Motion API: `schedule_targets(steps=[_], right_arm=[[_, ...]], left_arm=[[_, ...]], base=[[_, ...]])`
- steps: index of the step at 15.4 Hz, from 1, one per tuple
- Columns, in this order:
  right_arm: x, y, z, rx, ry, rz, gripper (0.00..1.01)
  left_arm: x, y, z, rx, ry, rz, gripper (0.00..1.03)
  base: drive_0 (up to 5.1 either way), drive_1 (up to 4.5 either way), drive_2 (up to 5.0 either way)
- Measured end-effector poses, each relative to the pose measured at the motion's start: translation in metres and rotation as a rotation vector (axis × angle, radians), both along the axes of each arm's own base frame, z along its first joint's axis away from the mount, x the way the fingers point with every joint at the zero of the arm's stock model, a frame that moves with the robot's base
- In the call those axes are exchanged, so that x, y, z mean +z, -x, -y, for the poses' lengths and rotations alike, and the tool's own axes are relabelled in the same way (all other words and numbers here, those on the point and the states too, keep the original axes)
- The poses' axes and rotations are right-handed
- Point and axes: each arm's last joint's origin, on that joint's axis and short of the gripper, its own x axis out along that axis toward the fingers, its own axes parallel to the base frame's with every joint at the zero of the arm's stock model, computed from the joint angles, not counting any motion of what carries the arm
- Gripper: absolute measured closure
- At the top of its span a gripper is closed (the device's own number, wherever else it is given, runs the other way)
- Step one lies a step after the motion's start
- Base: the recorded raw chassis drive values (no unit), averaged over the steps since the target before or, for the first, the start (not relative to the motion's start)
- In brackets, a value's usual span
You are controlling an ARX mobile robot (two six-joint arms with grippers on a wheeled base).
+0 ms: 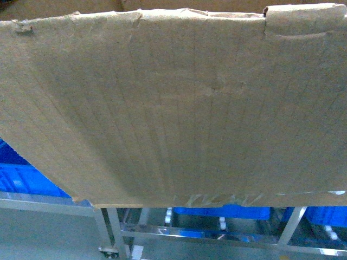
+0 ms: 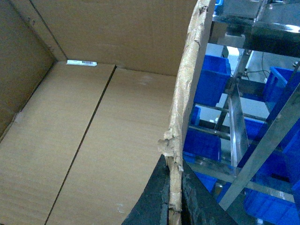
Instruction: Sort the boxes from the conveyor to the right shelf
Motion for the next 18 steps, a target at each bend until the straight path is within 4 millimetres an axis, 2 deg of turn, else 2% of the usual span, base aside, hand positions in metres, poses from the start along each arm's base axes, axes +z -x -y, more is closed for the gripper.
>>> schedule_targets(steps=[18], right_arm=[[-0.0001, 0.0002, 0.0, -0.001, 0.0, 0.0, 0.99]], left_arm=[[0.0001, 0.0001, -0.0001, 0.0, -0.001, 0.0, 1.01]], base=[[0.0, 0.0, 0.0]])
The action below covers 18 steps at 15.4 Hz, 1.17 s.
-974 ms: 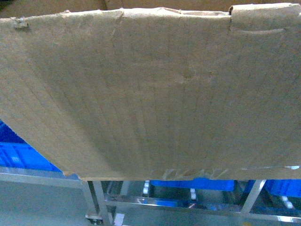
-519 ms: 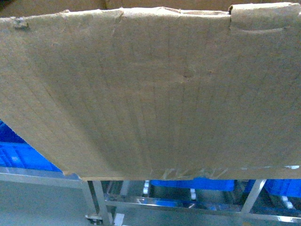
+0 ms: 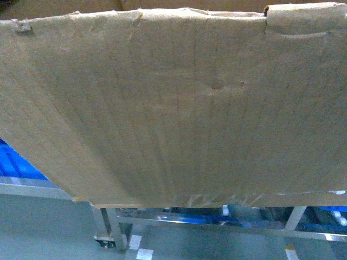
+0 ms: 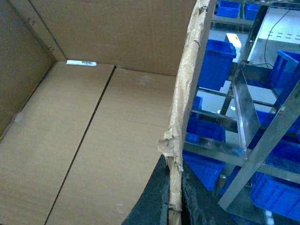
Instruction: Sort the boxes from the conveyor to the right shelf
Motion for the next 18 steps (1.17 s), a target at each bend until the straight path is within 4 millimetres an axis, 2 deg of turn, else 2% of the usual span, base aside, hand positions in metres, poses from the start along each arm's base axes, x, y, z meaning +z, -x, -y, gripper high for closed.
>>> schedule_targets(steps=[18], right_arm=[[0.0008, 0.0008, 0.0002, -0.001, -0.001, 0.004, 0.99]], left_arm=[[0.0008, 0.0006, 0.0002, -0.002, 0.002, 0.004, 1.01]], base=[[0.0, 0.0, 0.0]])
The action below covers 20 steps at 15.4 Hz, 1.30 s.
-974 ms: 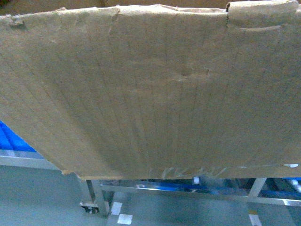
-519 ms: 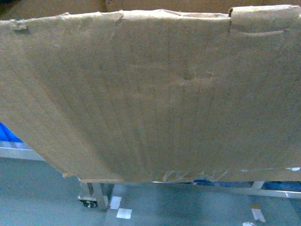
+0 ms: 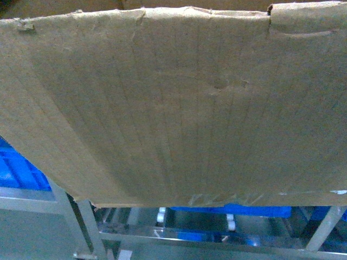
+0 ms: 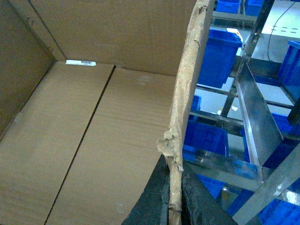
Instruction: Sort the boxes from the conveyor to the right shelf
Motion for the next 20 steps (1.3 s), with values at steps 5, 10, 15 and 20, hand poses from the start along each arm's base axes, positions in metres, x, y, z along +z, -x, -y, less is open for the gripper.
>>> schedule_targets(steps=[5, 10, 15, 20], right_arm=[[0.0, 0.0, 0.0, 0.0, 0.0, 0.003, 0.99], [-0.001, -0.001, 0.0, 0.001, 0.0, -0.003, 0.99], [-0.001, -0.003, 0.0, -0.006, 0.001, 0.007, 0.99], [-0.011, -0.063, -0.014, -0.06, -0.026, -0.114, 0.99]], left_arm=[[0.0, 0.0, 0.0, 0.0, 0.001, 0.002, 1.01], [-0.001, -0.001, 0.0, -0.001, -0.001, -0.003, 1.01], [-0.001, -0.002, -0.001, 0.0, -0.003, -0.005, 1.01], [-0.008, -0.067, 0.006, -0.027, -0.041, -0.089, 1.01]], base=[[0.0, 0.0, 0.0], [0.0, 0.0, 0.0], [0.0, 0.0, 0.0], [0.0, 0.0, 0.0]])
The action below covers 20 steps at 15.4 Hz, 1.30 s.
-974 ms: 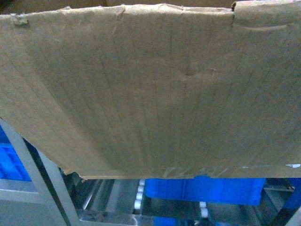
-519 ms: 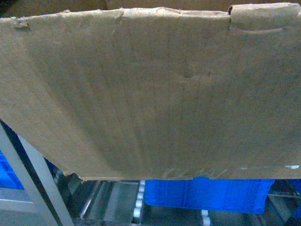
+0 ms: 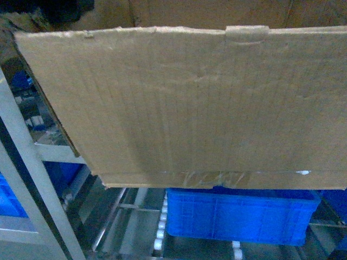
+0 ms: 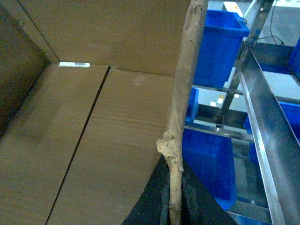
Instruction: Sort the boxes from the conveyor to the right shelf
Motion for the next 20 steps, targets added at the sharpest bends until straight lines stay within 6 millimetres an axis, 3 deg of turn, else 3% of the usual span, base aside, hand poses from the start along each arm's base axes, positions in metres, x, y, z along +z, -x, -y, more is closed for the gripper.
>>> schedule_targets(steps=[12, 13, 14, 15, 16, 17, 18, 20], right_arm=[[-0.003, -0.066, -0.011, -0.069, 0.018, -0.007, 0.99], [0.0, -0.073, -0.009, -0.078, 0.014, 0.016, 0.99], [0.004, -0.077, -0.006, -0.093, 0.013, 0.035, 0.97], [0.005, -0.077, -0.006, -0.095, 0.012, 0.038, 0.87], [0.005, -0.077, -0.006, -0.091, 0.011, 0.035, 0.67], [0.011, -0.077, -0.011, -0.061, -0.002, 0.052, 0.18], [0.012, -0.076, -0.012, -0.055, 0.002, 0.096, 0.03], [0.013, -0.069, -0.013, -0.04, 0.022, 0.127, 0.03]], left_arm=[[0.01, -0.069, 0.016, -0.047, -0.054, 0.017, 1.01], [0.013, -0.077, 0.019, -0.058, -0.048, 0.057, 1.0], [0.017, -0.082, 0.022, -0.081, -0.055, 0.089, 0.91], [0.018, -0.083, 0.023, -0.094, -0.064, 0.105, 0.82], [0.018, -0.082, 0.027, -0.119, -0.082, 0.108, 0.62], [0.018, -0.081, 0.03, -0.147, -0.095, 0.117, 0.13], [0.018, -0.08, 0.03, -0.149, -0.097, 0.107, 0.05], [0.017, -0.074, 0.027, -0.149, -0.081, 0.086, 0.05]], base=[[0.0, 0.0, 0.0], [0.0, 0.0, 0.0], [0.0, 0.0, 0.0], [0.0, 0.0, 0.0], [0.0, 0.0, 0.0], [0.0, 0.0, 0.0], [0.0, 0.0, 0.0], [0.0, 0.0, 0.0]])
